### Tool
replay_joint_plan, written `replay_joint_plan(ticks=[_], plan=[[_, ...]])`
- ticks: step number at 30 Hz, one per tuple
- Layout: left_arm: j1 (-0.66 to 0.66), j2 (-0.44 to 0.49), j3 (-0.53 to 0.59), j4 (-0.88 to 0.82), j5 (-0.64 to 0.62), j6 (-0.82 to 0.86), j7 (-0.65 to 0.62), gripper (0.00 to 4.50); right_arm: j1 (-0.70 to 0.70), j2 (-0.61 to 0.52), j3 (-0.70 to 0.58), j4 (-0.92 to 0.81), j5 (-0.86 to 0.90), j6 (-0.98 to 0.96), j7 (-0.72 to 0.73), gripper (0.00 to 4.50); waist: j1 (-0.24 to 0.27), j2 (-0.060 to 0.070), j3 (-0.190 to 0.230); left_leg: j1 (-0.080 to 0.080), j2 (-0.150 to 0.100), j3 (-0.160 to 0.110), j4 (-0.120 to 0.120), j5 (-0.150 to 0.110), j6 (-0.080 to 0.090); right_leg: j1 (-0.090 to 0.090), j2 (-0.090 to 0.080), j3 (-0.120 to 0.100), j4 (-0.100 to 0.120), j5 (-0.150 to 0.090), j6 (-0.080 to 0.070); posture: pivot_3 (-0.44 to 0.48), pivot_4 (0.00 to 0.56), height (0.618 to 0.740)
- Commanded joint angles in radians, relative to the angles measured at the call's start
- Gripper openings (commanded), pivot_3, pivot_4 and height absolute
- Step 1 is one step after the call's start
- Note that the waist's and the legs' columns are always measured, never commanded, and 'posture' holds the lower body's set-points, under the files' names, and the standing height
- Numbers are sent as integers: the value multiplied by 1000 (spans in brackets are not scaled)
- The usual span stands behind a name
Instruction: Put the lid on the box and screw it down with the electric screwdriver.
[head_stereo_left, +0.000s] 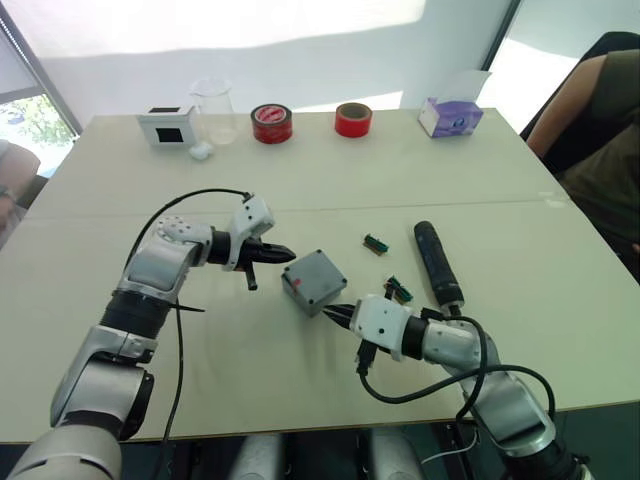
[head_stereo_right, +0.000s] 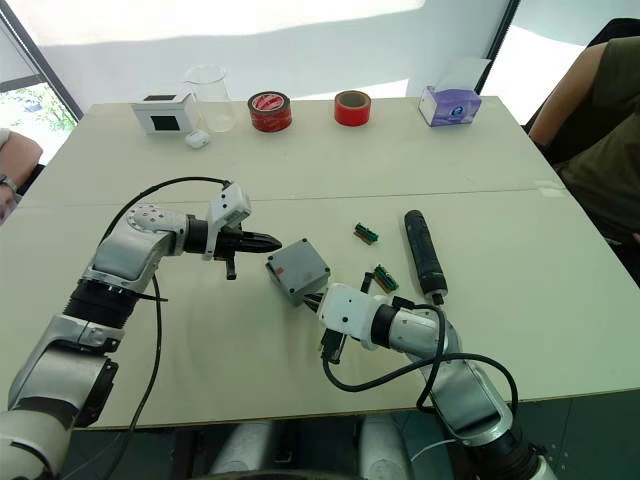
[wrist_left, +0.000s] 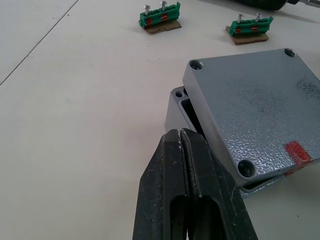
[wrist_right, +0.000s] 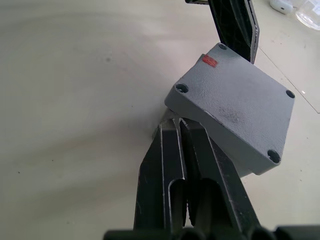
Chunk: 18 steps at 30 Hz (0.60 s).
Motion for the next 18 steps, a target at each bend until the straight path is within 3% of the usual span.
replay_joint_plan(ticks=[1,18], plan=[[-11,-1,28,-43,-13,-5,7,0,-20,-8,-8,-3,16,-19,-10,77,-1,0,0,0,0,0,0,0,0,0,0,0,0,0,0,0,150,740],[6,10,24,-99,-41,59,-4,0,-112,-7,12,102,12,-75,-28,77,-1,0,0,0,0,0,0,0,0,0,0,0,0,0,0,0,150,740]])
